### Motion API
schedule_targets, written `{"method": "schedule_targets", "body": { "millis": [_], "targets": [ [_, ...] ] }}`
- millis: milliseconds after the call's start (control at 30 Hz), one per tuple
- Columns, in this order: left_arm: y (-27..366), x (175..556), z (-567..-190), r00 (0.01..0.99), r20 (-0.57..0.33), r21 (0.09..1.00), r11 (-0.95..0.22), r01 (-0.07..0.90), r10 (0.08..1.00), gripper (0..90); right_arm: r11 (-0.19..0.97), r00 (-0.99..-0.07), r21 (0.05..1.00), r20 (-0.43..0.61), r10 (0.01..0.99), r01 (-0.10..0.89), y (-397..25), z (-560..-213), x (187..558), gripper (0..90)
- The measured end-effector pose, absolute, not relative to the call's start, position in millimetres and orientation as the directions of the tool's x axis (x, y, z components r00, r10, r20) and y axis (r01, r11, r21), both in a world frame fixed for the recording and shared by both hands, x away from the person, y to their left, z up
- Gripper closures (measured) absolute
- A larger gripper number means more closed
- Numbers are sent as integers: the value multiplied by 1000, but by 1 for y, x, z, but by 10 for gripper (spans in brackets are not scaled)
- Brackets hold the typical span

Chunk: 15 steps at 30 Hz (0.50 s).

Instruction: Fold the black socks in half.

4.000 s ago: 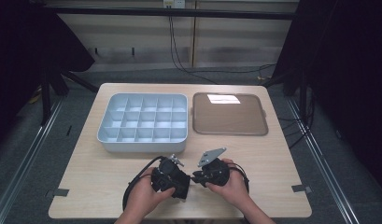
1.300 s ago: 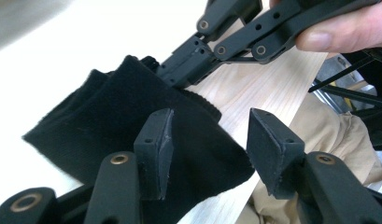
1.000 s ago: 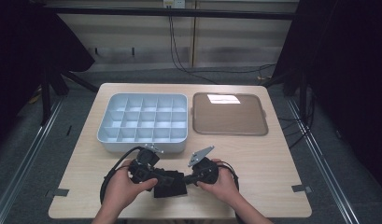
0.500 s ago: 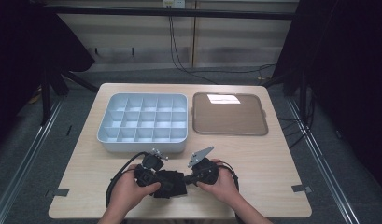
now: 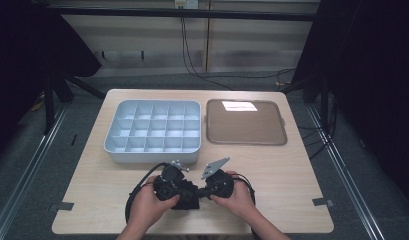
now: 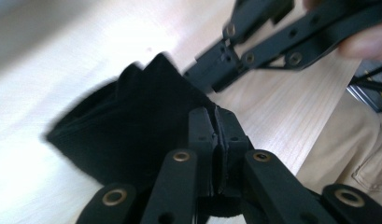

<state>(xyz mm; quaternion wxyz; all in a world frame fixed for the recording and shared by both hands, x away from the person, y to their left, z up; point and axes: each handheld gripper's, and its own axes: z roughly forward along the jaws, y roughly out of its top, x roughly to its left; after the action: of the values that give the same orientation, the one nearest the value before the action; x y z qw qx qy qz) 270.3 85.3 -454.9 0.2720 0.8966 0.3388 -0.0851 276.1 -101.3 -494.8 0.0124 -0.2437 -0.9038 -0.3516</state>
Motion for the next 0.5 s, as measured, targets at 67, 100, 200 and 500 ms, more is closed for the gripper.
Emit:
{"method": "schedule_targets", "body": {
  "millis": [67, 100, 200, 500],
  "targets": [
    [83, 270, -458, 763, -331, 432, -630, 646, 555, 863, 635, -880, 627, 194, 434, 451, -102, -495, 275, 900],
    [83, 269, -457, 765, -325, 428, -635, 643, 557, 863, 635, -880, 628, 192, 434, 450, -102, -495, 275, 900],
    [82, 268, -458, 765, -327, 432, -632, 644, 555, 862, 638, -883, 631, 181, 433, 442, -104, -494, 276, 900],
    [84, 269, -460, 755, -338, 435, -618, 655, 562, 857, 523, -877, 733, 215, 429, 435, -114, -464, 282, 900]
  ]
}}
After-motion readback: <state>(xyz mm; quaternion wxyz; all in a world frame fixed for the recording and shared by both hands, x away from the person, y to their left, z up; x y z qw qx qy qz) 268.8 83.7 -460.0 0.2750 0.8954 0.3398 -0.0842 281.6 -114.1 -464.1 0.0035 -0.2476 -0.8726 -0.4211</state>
